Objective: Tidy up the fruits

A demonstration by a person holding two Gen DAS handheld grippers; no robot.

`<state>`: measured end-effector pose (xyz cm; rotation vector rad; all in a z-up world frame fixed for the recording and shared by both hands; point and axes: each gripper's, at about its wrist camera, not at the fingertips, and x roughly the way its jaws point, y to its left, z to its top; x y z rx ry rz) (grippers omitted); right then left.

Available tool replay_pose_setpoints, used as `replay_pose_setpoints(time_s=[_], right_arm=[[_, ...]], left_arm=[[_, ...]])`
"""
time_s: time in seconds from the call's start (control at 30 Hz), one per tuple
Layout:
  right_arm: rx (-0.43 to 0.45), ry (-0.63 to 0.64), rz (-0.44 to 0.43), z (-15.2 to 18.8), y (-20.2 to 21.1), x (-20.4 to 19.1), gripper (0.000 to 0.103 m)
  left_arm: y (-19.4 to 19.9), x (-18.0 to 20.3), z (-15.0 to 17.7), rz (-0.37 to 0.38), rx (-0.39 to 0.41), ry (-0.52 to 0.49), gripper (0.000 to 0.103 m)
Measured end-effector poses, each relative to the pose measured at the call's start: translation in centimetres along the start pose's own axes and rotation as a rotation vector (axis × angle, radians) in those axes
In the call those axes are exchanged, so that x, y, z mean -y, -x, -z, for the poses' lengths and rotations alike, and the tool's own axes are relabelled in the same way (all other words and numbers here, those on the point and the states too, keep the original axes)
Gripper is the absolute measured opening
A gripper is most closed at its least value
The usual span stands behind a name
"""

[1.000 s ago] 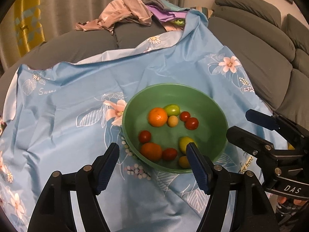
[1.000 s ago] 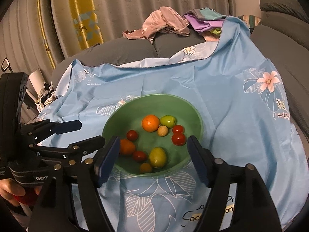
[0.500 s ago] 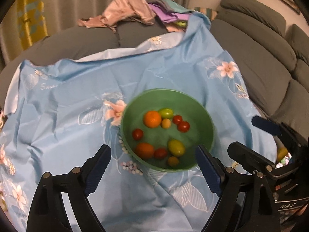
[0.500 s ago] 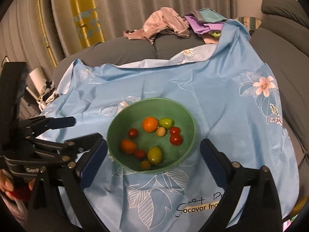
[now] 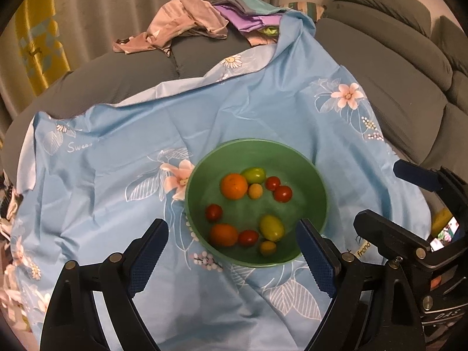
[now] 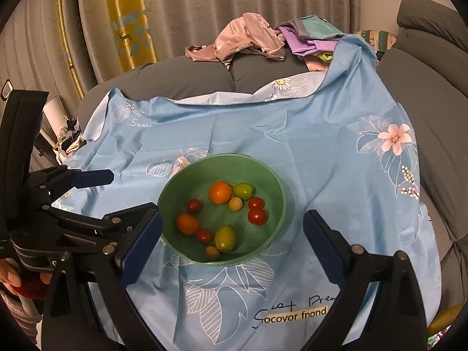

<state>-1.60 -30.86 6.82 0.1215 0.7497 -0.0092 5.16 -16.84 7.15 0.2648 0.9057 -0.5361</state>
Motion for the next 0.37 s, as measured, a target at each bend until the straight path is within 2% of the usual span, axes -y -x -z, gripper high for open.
replay_pose_setpoints(time_s=[0.37], right_arm=[[-0.001,-0.003,0.01,-0.2,-0.19,0.14,0.098]], left_arm=[[0.15,0.16,-0.28,-0.047,0.01,-0.02,0.088]])
